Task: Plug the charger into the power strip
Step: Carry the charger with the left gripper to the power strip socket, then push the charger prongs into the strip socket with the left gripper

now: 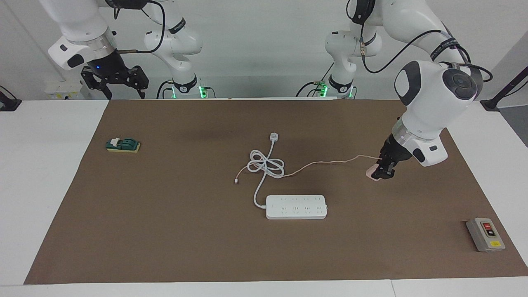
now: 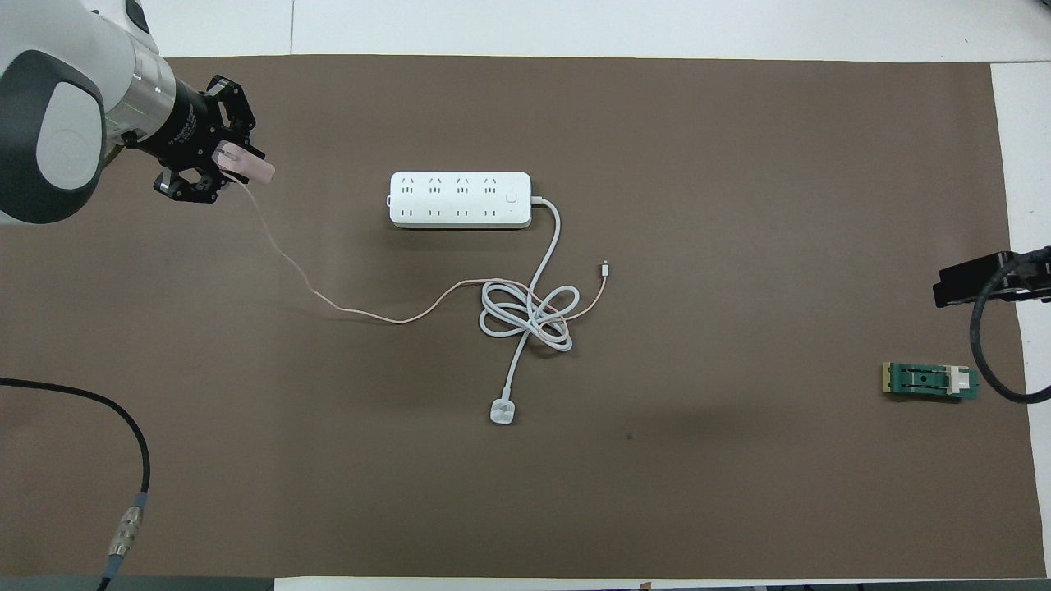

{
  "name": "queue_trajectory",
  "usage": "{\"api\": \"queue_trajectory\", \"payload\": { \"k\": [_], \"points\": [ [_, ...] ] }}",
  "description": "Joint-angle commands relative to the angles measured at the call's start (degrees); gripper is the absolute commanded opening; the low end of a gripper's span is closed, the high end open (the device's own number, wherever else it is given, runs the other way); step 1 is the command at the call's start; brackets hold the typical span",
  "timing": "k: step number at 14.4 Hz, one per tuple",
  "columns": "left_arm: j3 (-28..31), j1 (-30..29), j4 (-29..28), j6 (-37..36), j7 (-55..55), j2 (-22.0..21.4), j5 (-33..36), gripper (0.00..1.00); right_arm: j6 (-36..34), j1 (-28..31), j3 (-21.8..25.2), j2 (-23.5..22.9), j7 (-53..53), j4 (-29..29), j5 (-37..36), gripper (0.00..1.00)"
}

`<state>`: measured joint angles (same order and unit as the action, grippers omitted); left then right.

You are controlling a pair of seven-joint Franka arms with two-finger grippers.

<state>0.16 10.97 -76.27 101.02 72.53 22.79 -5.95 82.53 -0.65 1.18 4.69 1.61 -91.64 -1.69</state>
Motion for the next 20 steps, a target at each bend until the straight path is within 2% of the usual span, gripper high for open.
{"api": "queue_trajectory", "payload": {
  "k": [1,7,12,17,20],
  "points": [
    [0.4,1.1,1.0,1.9,9.2,2.1,1.0,0.0,0.2,0.0,-0.2,0.9,1.3,-1.0,-0.6,1.0],
    [0.4,6.2,1.1,7.3,28.6,7.1,7.8,0.0,0.0,0.1,-0.2,0.9,1.3,-1.0,-0.6,1.0],
    [0.4,8.5,1.2,7.4,35.4,9.9,9.6,0.0,0.0,0.2,-0.2,0.9,1.3,-0.8,-0.5,1.0],
    [0.3,10.6,1.2,6.6,37.1,10.7,9.8,0.0,0.2,0.0,-0.2,0.9,1.2,-0.8,-0.6,1.0],
    [0.4,12.1,2.2,6.6,39.2,12.8,9.9,0.0,0.2,0.0,-0.2,0.9,1.3,-0.8,-0.6,1.0]
  ]
}}
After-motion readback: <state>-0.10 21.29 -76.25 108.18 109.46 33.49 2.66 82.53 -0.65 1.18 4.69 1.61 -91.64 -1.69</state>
